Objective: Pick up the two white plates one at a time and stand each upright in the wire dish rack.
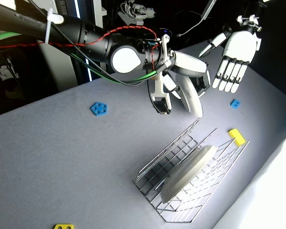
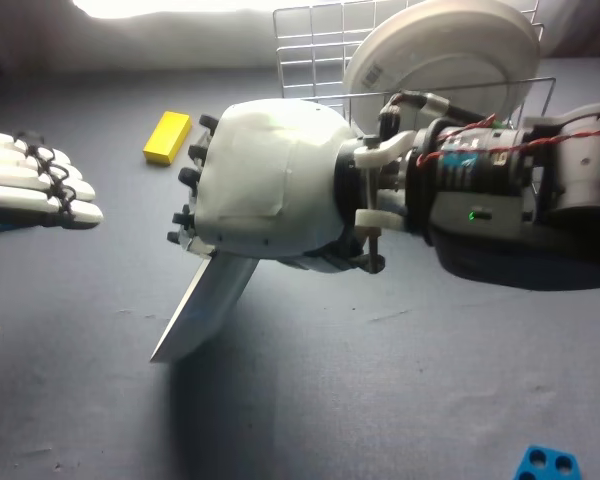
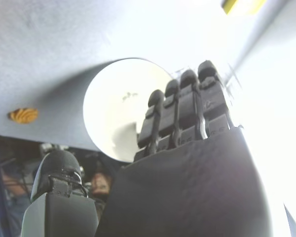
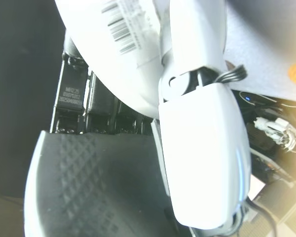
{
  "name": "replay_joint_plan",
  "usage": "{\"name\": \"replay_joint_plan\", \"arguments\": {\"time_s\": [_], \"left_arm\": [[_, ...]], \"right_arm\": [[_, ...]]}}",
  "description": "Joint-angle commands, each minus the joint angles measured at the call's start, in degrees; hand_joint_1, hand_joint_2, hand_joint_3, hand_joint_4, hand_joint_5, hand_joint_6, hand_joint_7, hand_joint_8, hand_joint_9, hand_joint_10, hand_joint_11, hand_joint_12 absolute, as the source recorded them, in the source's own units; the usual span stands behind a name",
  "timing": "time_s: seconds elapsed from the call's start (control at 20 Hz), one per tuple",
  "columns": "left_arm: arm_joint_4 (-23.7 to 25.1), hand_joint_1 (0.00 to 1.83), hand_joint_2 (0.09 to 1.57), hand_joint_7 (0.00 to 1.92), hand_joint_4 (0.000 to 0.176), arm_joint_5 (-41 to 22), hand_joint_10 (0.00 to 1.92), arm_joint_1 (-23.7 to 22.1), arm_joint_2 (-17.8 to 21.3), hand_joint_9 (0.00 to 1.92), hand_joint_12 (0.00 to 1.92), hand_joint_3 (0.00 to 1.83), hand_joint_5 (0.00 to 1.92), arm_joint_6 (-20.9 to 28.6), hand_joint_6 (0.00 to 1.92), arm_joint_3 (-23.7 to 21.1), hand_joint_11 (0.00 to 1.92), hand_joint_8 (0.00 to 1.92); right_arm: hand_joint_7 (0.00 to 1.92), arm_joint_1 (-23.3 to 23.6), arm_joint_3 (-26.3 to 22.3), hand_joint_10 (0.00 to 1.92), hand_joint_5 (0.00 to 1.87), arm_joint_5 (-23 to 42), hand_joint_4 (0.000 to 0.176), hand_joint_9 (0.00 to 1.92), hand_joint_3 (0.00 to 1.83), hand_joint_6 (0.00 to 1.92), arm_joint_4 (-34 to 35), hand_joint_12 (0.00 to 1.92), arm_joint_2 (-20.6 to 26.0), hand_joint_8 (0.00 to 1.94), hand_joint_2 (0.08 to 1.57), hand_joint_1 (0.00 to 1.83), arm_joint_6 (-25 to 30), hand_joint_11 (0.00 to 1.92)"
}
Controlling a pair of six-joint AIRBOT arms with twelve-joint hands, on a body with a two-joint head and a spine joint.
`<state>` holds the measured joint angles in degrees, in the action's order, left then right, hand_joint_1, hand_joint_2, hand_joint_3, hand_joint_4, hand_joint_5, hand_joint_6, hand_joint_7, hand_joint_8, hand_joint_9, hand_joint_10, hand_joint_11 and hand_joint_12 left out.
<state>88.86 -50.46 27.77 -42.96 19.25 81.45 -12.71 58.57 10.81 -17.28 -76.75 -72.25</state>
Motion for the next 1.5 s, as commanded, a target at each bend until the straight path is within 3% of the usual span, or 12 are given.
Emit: {"name": "replay_joint_plan", "arguments": {"time_s": [0.0, 0.15, 0.3, 0.4, 0.55, 1.0, 1.2, 1.35, 1.45], "left_arm": [[-2.17, 0.00, 1.06, 0.03, 0.000, -1.79, 0.00, -0.92, 0.95, 0.01, 0.03, 0.00, 0.03, 1.01, 0.00, -0.12, 0.03, 0.00], [2.45, 0.00, 1.07, 0.03, 0.000, -2.55, 0.00, -4.40, 1.91, 0.01, 0.03, 0.00, 0.04, 6.08, 0.00, -0.20, 0.02, 0.00], [10.03, 0.00, 1.07, 0.05, 0.000, -3.92, 0.00, -11.78, 3.19, 0.01, 0.05, 0.00, 0.06, 9.93, 0.01, -1.09, 0.04, 0.01], [11.73, 0.00, 1.09, 0.06, 0.000, -4.34, 0.01, -14.76, 3.92, 0.02, 0.04, 0.01, 0.05, 10.74, 0.01, -1.39, 0.02, 0.01], [12.22, 0.00, 1.09, 0.07, 0.000, -4.64, 0.01, -15.61, 3.92, 0.03, 0.05, 0.01, 0.06, 11.95, 0.01, -0.57, 0.02, 0.01], [12.33, 0.00, 1.11, 0.09, 0.000, -5.57, 0.01, -15.62, 3.90, 0.04, 0.05, 0.01, 0.08, 12.79, 0.01, -0.38, 0.03, 0.01], [12.94, 0.00, 1.09, 0.09, 0.000, -5.83, 0.01, -15.98, 3.95, 0.05, 0.06, 0.00, 0.09, 13.09, 0.01, -0.82, 0.02, 0.01], [13.32, 0.00, 1.11, 0.09, 0.000, -6.09, 0.00, -15.42, 3.95, 0.05, 0.14, 0.00, 0.08, 13.19, 0.00, -0.59, 0.00, 0.00], [13.32, 0.00, 1.11, 0.08, 0.000, -6.18, 0.00, -15.47, 3.94, 0.04, 0.13, 0.00, 0.08, 13.26, 0.00, -0.45, 0.00, 0.00]], "right_arm": [[0.96, 1.38, -0.67, 1.07, 0.88, 7.49, 0.000, 0.92, 0.00, 1.07, 0.19, 1.60, 0.52, 0.90, 1.12, 1.49, -0.06, 0.76], [0.96, 3.44, -1.92, 1.09, 0.87, 6.75, 0.000, 0.91, 0.00, 1.07, 0.18, 1.62, 2.25, 0.92, 1.12, 1.49, 3.33, 0.74], [0.94, 7.08, -2.11, 1.12, 0.83, 4.81, 0.000, 0.86, 0.00, 1.12, 0.12, 1.62, 4.01, 0.97, 1.13, 1.49, 14.69, 0.75], [0.90, 9.05, -2.11, 1.14, 0.83, 3.93, 0.000, 0.86, 0.00, 1.15, 0.08, 1.63, 4.51, 1.01, 1.14, 1.48, 20.25, 0.75], [0.89, 11.44, -2.05, 1.13, 0.84, 3.24, 0.000, 0.89, 0.00, 1.12, 0.15, 1.64, 5.10, 0.99, 1.14, 1.48, 30.89, 0.74], [0.95, 16.14, -0.42, 1.12, 0.94, -2.45, 0.000, 0.88, 0.00, 1.01, 21.90, 1.64, 6.59, 0.89, 1.12, 1.48, 31.41, 0.71], [0.95, 17.17, 0.89, 1.13, 0.90, -2.60, 0.000, 0.88, 0.00, 1.04, 31.17, 1.66, 6.91, 0.92, 1.13, 1.48, 31.35, 0.70], [0.95, 17.80, 2.17, 1.11, 0.87, -2.13, 0.000, 0.89, 0.00, 1.05, 42.24, 1.65, 7.18, 0.95, 1.13, 1.49, 27.17, 0.72], [0.95, 17.87, 2.88, 1.10, 0.89, -1.56, 0.000, 0.89, 0.00, 1.04, 45.69, 1.63, 7.43, 0.94, 1.12, 1.49, 27.08, 0.74]]}}
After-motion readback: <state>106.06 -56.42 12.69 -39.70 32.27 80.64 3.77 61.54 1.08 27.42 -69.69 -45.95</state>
